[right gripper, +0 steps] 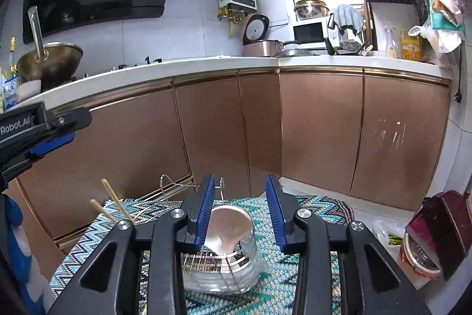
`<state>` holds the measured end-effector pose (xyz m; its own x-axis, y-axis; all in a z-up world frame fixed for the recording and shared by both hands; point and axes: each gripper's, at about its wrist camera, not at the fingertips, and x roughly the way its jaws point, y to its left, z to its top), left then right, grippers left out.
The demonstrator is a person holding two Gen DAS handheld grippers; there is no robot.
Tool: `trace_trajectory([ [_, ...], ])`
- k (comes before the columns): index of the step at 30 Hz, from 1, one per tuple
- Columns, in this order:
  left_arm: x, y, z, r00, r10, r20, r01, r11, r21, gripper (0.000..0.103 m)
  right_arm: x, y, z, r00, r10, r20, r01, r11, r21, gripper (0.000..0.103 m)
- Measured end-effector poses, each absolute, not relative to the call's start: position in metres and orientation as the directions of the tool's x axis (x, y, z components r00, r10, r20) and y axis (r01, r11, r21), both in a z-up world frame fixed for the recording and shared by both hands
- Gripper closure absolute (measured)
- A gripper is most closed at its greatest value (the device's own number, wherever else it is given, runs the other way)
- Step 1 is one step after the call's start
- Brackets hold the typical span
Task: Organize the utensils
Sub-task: 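Drop the chopstick and pink spoon into the utensil holder with both tools, then move both tools back over the remaining chopsticks and spoons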
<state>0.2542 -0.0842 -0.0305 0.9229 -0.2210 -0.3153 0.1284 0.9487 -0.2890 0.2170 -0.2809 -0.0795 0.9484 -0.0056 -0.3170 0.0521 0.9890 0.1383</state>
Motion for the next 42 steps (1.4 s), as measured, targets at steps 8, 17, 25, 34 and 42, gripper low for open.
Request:
trace_trajectory([
  [8, 0.209, -0.057, -0.024, 0.906, -0.181, -0.383, 0.093, 0.967, -0.237, 0.066, 0.161, -0.296, -0.064, 0.951, 0.005, -0.309, 0.051, 0.984, 0.173, 0.063],
  [17, 0.149, -0.014, -0.039, 0.885, -0.12, -0.45, 0.055, 0.986, -0.157, 0.065, 0.1, -0.308, -0.067, 0.937, -0.008, -0.348, 0.073, 0.982, 0.174, 0.053],
  [25, 0.1, 0.036, -0.041, 0.894, -0.072, -0.442, -0.004, 0.986, -0.17, 0.058, 0.065, -0.302, -0.066, 0.932, 0.004, -0.361, 0.059, 0.985, 0.163, 0.05],
  [34, 0.06, 0.073, -0.038, 0.891, -0.029, -0.453, -0.065, 0.98, -0.191, 0.058, 0.031, -0.287, -0.056, 0.941, 0.04, -0.337, 0.019, 0.985, 0.17, 0.05],
  [42, 0.037, 0.083, -0.034, 0.894, -0.001, -0.447, -0.09, 0.979, -0.181, 0.058, 0.012, -0.276, -0.051, 0.948, 0.08, -0.308, -0.024, 0.983, 0.183, 0.05],
])
